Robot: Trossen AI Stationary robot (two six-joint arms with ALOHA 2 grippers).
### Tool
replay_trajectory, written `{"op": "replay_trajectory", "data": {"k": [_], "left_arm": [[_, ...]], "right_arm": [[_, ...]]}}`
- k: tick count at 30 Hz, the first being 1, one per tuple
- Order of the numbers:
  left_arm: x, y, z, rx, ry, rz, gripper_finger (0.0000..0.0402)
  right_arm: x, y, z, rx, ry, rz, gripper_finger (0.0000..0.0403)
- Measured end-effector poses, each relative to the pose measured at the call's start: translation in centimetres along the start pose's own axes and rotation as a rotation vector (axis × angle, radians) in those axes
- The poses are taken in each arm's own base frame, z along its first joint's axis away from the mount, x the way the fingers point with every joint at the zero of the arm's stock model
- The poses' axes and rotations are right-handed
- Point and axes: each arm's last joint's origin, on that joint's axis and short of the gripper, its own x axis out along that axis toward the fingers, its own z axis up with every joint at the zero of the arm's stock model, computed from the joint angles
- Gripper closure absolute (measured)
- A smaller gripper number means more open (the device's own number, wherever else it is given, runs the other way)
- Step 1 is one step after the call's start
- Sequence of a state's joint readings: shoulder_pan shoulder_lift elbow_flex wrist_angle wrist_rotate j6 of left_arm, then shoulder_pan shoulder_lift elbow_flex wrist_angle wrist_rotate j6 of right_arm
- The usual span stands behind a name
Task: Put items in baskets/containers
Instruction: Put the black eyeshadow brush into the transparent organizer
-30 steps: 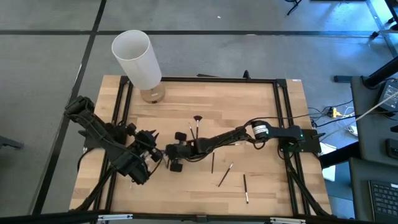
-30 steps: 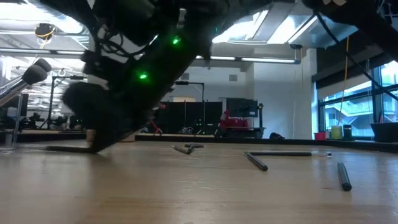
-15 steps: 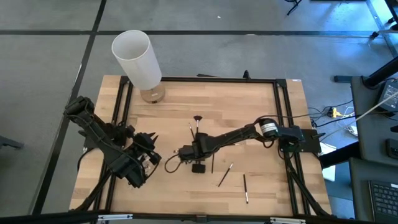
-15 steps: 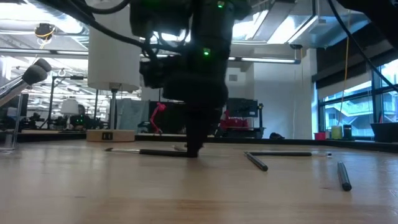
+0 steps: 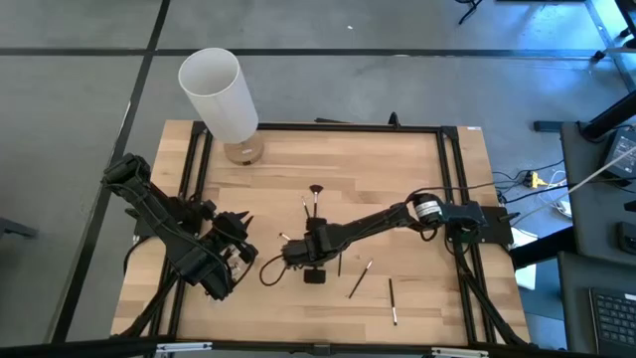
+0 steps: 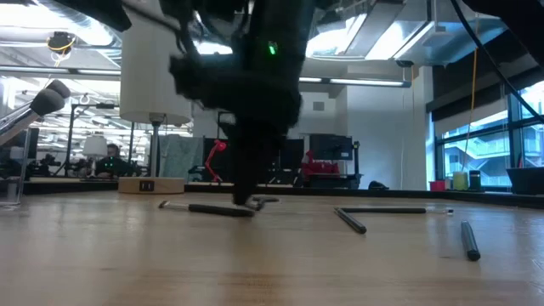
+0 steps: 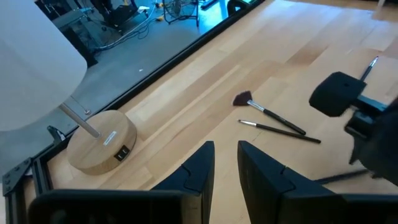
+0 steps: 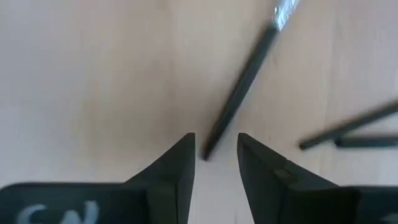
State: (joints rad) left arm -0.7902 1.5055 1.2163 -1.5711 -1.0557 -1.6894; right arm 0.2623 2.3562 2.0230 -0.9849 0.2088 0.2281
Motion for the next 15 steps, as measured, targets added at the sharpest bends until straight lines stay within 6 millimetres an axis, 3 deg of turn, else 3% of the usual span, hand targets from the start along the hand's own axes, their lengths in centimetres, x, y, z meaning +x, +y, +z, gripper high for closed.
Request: {"op": "replay_trajectory", "data": {"k": [6,15], "left_arm": [[0.0,0.0,0.0,0.011,0.0,0.0,0.0336],[0.0,0.0,0.0,0.008,0.0,0.0,0.0336]], "right_arm": [[0.0,-1.1,1.4,0.019,-0.111,0.005,0.0279],[2.3,-2.8,2.3,0.306,-0.15,0.01,0.0279]]}}
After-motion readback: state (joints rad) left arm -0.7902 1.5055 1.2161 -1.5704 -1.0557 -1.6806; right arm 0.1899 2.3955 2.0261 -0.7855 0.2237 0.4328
